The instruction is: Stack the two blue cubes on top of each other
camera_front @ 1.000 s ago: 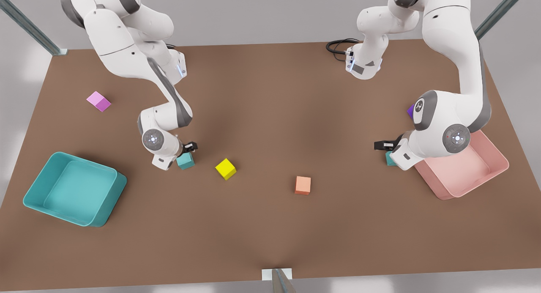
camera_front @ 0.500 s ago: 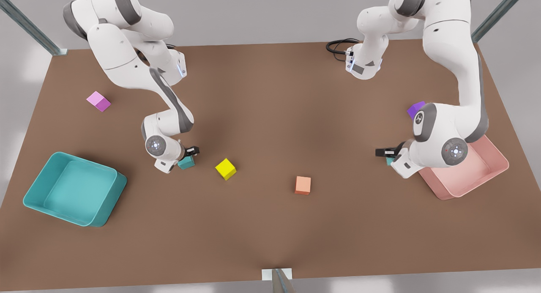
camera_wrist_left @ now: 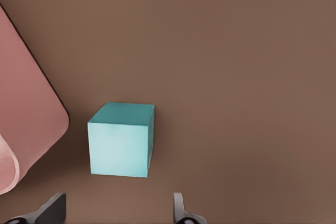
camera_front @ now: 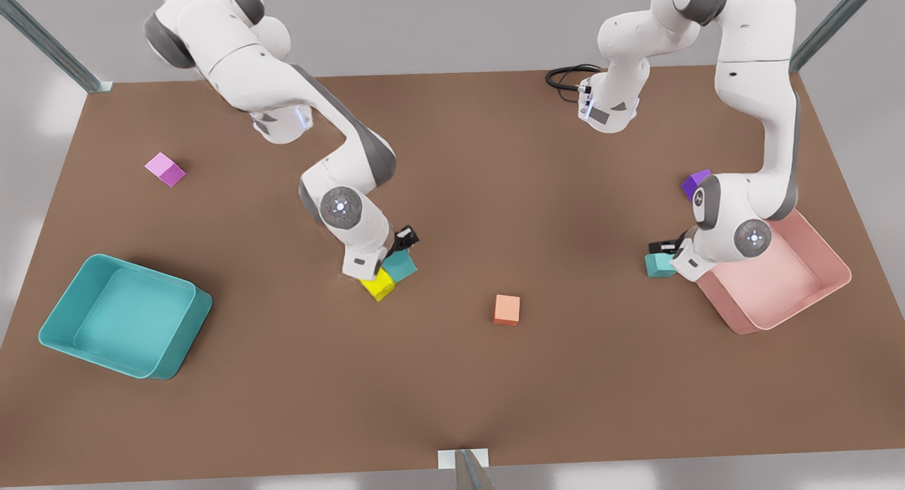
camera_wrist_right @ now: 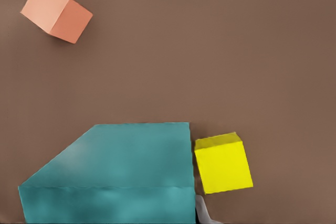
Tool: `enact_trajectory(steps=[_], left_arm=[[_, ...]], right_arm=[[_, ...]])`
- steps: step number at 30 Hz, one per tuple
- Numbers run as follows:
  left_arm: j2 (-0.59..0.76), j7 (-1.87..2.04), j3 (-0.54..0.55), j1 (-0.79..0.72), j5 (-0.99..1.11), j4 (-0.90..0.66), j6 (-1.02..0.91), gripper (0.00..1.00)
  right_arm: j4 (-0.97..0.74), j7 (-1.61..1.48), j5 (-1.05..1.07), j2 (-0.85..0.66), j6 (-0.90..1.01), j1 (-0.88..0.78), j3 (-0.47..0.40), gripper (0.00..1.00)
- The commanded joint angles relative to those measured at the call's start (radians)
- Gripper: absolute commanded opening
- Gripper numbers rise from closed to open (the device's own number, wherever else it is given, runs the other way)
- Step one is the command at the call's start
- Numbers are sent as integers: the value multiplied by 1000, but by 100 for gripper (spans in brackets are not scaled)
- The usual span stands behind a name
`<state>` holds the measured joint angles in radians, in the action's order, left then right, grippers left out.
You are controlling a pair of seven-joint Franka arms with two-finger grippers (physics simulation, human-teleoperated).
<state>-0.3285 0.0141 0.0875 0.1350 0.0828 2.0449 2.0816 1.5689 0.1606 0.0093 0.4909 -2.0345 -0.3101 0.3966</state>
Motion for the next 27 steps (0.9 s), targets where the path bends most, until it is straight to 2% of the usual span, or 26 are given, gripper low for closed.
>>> enact_trajectory(steps=[1, 4, 12, 22, 23, 24, 25, 26, 27], left_arm=[[-9, -92, 0, 0, 3, 6, 169, 100], [-30, -94, 0, 5, 3, 8, 192, 100], [-63, -94, 0, 28, 3, 52, 248, 100], [-132, -92, -2, 29, 3, 52, 291, 100], [-139, -92, -2, 29, 3, 52, 299, 100], [-142, -92, -3, 31, 2, 52, 299, 100], [-144, -92, -3, 31, 2, 52, 304, 100], [-149, -91, -3, 31, 2, 51, 313, 100], [-150, -88, -3, 29, 2, 51, 321, 89]], right_arm=[[-108, 916, -28, 61, 174, -99, 7, 33], [-233, 1110, -40, 175, 122, -201, 2, 33], [-233, 1122, -92, 340, -19, -225, -44, 33], [-326, 1123, -91, 434, -78, -239, -51, 34], [-326, 1122, -91, 436, -82, -239, -51, 41], [-326, 1122, -92, 436, -82, -239, -51, 85], [-326, 1114, -91, 436, -82, -239, -51, 100], [-326, 1113, -91, 434, -82, -239, -51, 100], [-326, 1113, -92, 434, -82, -239, -51, 100]])
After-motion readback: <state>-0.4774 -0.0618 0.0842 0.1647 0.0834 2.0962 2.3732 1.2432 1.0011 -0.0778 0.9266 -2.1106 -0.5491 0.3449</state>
